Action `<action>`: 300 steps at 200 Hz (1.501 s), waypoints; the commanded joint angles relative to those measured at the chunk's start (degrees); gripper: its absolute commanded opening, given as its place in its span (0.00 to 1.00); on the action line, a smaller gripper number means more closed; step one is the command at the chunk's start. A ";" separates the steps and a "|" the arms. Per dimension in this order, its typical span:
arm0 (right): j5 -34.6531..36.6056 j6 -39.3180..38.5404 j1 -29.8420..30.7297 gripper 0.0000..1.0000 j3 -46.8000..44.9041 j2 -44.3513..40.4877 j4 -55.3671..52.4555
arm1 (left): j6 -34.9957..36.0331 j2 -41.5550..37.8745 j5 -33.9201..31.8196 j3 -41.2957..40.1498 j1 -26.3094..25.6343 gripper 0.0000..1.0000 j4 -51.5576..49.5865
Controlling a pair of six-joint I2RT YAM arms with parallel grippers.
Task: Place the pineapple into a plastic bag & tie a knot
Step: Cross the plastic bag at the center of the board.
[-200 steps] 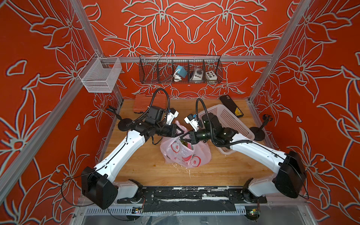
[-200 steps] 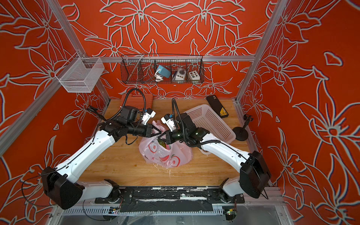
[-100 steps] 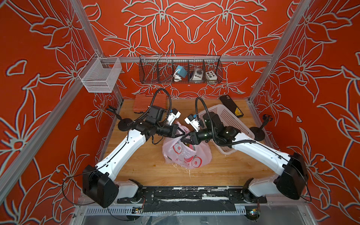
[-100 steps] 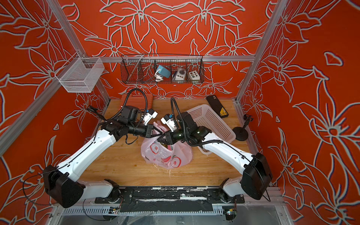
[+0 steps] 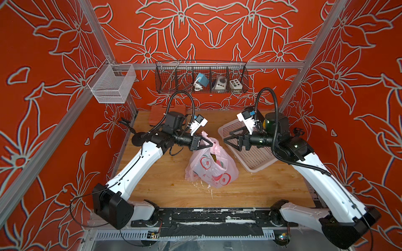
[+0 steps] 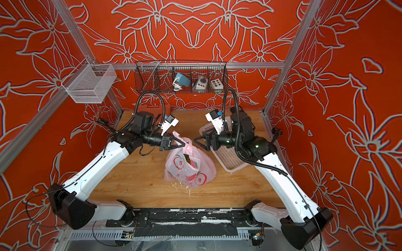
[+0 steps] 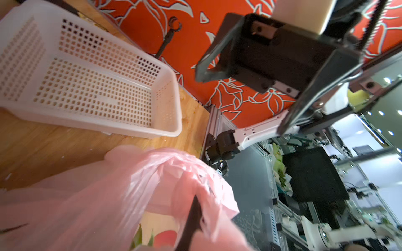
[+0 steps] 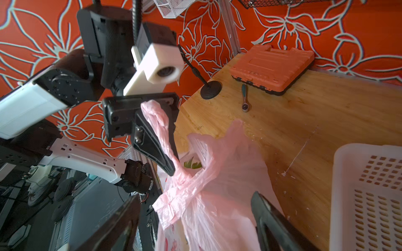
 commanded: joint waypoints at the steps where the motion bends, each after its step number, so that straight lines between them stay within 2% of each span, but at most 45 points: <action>1: -3.65 -1.19 0.06 0.84 1.73 1.58 0.79 | 4.83 3.05 10.29 6.16 1.06 0.00 -3.76; 22: -6.71 -0.85 0.00 0.84 3.37 3.89 2.50 | 3.36 4.23 14.55 7.51 2.13 0.00 -3.04; 59: -9.46 -0.92 0.08 0.76 2.77 7.11 6.45 | 7.33 5.50 13.95 6.45 2.40 0.00 -9.90; 99: -13.93 -2.32 0.03 0.68 0.43 10.43 10.28 | 0.00 1.81 13.95 -2.92 2.40 0.00 1.02; 148: -21.83 -2.73 1.46 0.68 -1.52 13.24 13.59 | -0.68 1.70 14.21 -3.83 2.40 0.00 0.69; 209: -24.20 -3.16 4.39 0.66 -5.17 14.08 12.68 | -0.31 0.98 14.21 -2.78 2.40 0.00 -0.35; 256: -25.15 -3.14 4.63 0.52 -6.53 13.13 12.47 | 0.46 0.66 14.30 -2.29 2.41 0.00 -1.71; 281: -26.33 -2.44 4.70 0.53 -6.97 12.27 12.48 | 0.81 0.37 14.19 -2.64 2.49 0.00 -2.07; 300: -26.67 -2.68 4.57 0.61 -7.62 11.12 11.94 | 0.98 0.21 14.12 -2.69 2.48 0.00 -2.33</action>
